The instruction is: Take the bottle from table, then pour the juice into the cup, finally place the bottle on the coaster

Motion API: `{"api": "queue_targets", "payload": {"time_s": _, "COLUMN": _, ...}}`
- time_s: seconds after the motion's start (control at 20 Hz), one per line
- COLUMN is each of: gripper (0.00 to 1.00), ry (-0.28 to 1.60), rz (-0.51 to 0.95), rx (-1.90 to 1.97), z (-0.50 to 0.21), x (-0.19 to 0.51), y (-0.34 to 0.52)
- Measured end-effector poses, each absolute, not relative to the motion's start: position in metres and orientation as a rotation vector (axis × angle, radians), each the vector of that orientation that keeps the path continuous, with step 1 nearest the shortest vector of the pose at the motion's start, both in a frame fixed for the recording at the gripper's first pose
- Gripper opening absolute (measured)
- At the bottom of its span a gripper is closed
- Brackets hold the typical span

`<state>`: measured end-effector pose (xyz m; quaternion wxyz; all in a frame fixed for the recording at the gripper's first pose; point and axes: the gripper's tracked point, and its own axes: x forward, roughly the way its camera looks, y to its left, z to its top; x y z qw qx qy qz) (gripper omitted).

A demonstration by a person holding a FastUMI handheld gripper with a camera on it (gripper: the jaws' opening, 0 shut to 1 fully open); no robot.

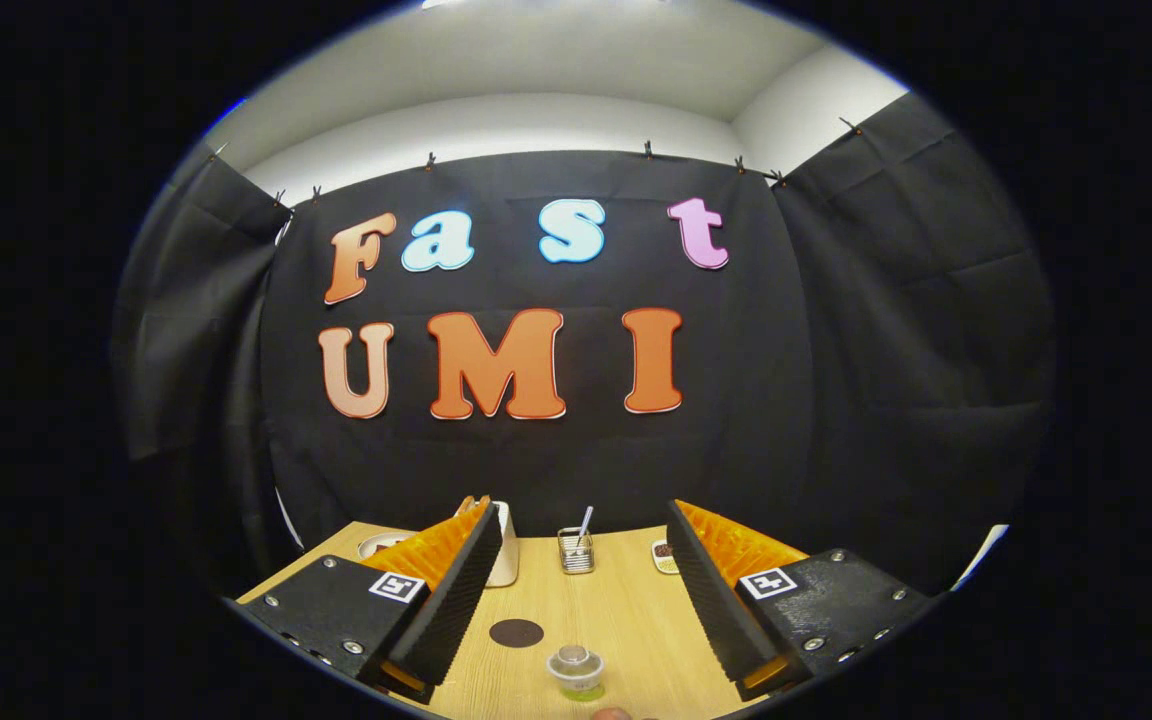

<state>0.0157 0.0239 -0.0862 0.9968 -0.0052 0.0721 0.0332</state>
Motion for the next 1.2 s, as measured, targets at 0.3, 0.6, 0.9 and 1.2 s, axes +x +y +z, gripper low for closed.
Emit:
{"api": "queue_targets", "payload": {"time_s": 0.3, "gripper": 0.99, "ry": 0.246, "rz": 0.087, "rx": -0.064, "z": -0.159, "x": 0.026, "y": 0.033}}
{"api": "queue_targets", "payload": {"time_s": 0.6, "gripper": 0.99, "ry": 0.384, "rz": 0.093, "rx": -0.077, "z": -0.242, "x": 0.031, "y": 0.032}}
{"api": "queue_targets", "payload": {"time_s": 0.9, "gripper": 0.99, "ry": 0.507, "rz": 0.092, "rx": -0.091, "z": -0.319, "x": 0.026, "y": 0.025}}
{"api": "queue_targets", "payload": {"time_s": 1.2, "gripper": 0.99, "ry": 0.599, "rz": 0.078, "rx": -0.083, "z": -0.377, "x": 0.023, "y": 0.019}}
